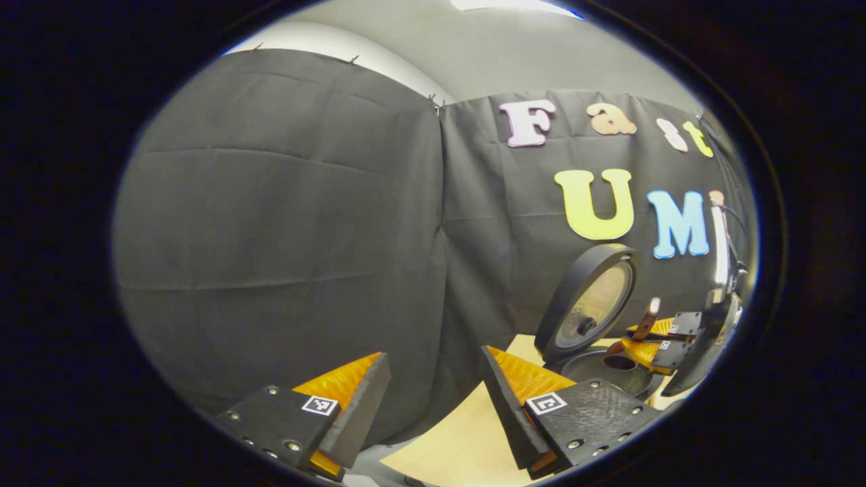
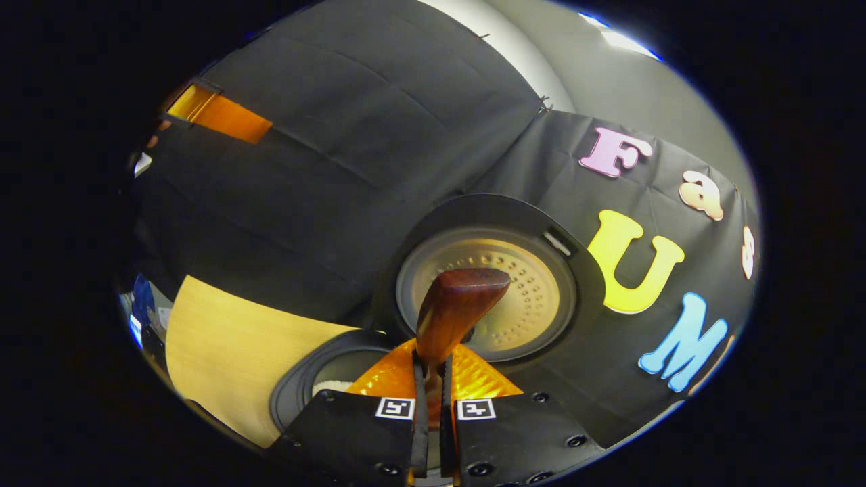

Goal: Close the left gripper, press the button to open the rice cooker; take a wooden spoon from the chopstick holder with the right hand, scoop a spoonful of rice and pour it into the rice cooker, then put the wooden spoon back into the chopstick holder.

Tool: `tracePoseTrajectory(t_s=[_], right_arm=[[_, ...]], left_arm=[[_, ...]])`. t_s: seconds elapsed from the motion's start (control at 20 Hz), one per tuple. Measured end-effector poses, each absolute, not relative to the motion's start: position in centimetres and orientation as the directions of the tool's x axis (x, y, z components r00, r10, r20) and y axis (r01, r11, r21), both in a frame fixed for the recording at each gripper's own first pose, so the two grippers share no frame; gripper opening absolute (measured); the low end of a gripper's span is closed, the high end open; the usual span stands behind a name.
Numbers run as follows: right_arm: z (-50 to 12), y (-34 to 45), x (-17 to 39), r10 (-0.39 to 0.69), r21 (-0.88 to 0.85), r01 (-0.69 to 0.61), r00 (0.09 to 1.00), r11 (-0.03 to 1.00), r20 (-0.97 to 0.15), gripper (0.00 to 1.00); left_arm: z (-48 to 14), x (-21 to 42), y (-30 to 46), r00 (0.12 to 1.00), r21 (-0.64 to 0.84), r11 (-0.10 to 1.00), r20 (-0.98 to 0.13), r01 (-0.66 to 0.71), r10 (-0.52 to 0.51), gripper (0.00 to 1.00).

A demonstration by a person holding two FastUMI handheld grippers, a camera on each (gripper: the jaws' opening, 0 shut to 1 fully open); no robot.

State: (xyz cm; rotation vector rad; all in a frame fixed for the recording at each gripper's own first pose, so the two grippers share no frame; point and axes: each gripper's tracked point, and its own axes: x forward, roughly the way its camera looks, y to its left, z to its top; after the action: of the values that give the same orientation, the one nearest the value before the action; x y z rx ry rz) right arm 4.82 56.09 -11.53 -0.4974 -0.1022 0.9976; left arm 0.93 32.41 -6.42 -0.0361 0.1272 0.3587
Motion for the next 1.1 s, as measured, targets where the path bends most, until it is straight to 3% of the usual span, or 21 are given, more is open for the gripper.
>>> tracePoseTrajectory(t_s=[0.25,0.45,0.75,1.05,1.1], right_arm=[[-11.2,55.9,4.7,0.809,-0.326,-0.803,0.566,0.499,-0.158,0.09],[-10.6,54.9,6.3,0.798,0.014,-0.812,0.570,0.584,-0.194,0.07],[-7.8,50.1,9.3,0.765,0.480,-0.623,0.618,0.618,-0.183,0.09],[-5.6,41.4,12.5,0.665,0.541,-0.496,0.728,0.680,-0.168,0.05],[-6.1,39.9,12.8,0.647,0.541,-0.475,0.741,0.694,-0.179,0.09]], left_arm=[[-6.5,0.4,33.2,0.921,-0.021,0.928,-0.131,-0.373,0.367,0.84],[-6.2,0.4,33.2,0.920,-0.049,0.924,-0.131,-0.379,0.370,0.84],[-5.0,1.8,31.0,0.935,-0.059,0.936,-0.102,-0.346,0.339,0.85],[-3.3,3.8,26.6,0.959,-0.073,0.957,-0.069,-0.281,0.277,0.85],[-3.0,4.0,25.7,0.962,-0.076,0.960,-0.063,-0.269,0.265,0.85]])
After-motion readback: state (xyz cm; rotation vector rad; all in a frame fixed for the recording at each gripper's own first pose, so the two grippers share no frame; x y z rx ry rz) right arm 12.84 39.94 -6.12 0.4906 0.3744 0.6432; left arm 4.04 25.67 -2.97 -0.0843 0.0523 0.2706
